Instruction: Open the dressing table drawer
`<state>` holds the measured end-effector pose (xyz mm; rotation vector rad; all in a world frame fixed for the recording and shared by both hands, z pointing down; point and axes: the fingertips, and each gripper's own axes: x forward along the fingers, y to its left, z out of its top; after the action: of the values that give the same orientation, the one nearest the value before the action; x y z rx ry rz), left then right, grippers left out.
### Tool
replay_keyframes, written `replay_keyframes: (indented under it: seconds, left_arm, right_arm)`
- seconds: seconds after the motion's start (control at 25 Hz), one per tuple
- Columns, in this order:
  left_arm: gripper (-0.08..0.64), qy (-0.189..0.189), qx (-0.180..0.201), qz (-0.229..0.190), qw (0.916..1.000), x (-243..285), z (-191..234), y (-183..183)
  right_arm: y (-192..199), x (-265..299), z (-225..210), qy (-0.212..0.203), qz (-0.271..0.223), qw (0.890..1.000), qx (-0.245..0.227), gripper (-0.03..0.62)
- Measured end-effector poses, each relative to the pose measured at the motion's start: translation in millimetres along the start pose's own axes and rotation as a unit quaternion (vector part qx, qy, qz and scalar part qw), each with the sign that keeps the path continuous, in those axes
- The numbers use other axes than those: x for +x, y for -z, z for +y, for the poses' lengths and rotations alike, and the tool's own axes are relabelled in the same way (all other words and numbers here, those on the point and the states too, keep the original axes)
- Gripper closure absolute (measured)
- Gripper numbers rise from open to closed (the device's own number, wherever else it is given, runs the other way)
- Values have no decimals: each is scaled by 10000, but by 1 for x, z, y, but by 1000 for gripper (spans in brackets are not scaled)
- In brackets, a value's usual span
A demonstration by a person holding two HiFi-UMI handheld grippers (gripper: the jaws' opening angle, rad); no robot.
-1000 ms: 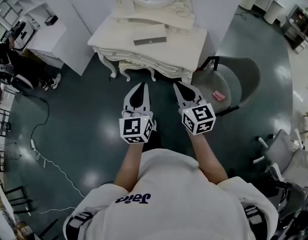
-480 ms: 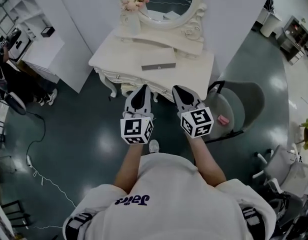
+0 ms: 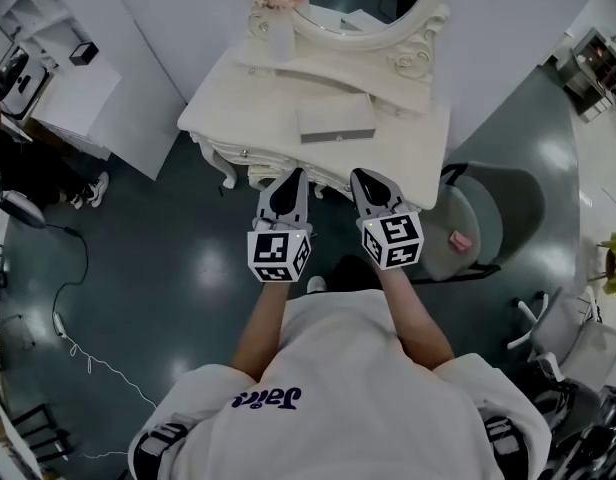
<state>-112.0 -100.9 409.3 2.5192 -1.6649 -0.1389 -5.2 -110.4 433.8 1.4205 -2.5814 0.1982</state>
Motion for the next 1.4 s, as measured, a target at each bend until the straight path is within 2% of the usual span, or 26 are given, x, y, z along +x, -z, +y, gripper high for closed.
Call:
replay_keyframes:
  seconds: [0.16, 0.56, 0.84, 0.96, 1.16, 1.4]
  left_arm:
    - [545, 54, 10, 212, 9998, 28, 15, 28]
    - [545, 220, -103, 543, 9982, 114, 49, 71]
    - [545, 272, -178, 797, 9963, 169, 66, 93]
    - [545, 213, -232, 873, 9957, 184, 76, 100]
    - [545, 127, -311, 1033, 9941, 200, 89, 114]
    - [545, 58, -389, 1219, 9918, 211, 100, 132]
  right_arm:
    - [37, 31, -20, 95, 342, 9993, 136, 580]
    - [88, 122, -77, 163, 877, 9951, 417, 580]
    - [137, 176, -108, 131, 1562, 9857, 621, 575]
    - [158, 191, -116, 145, 1893, 9795, 677, 506]
    - [190, 210, -122, 100, 2303, 9696, 824, 476]
    - [213, 228, -125, 80, 2567, 9609, 1036, 449]
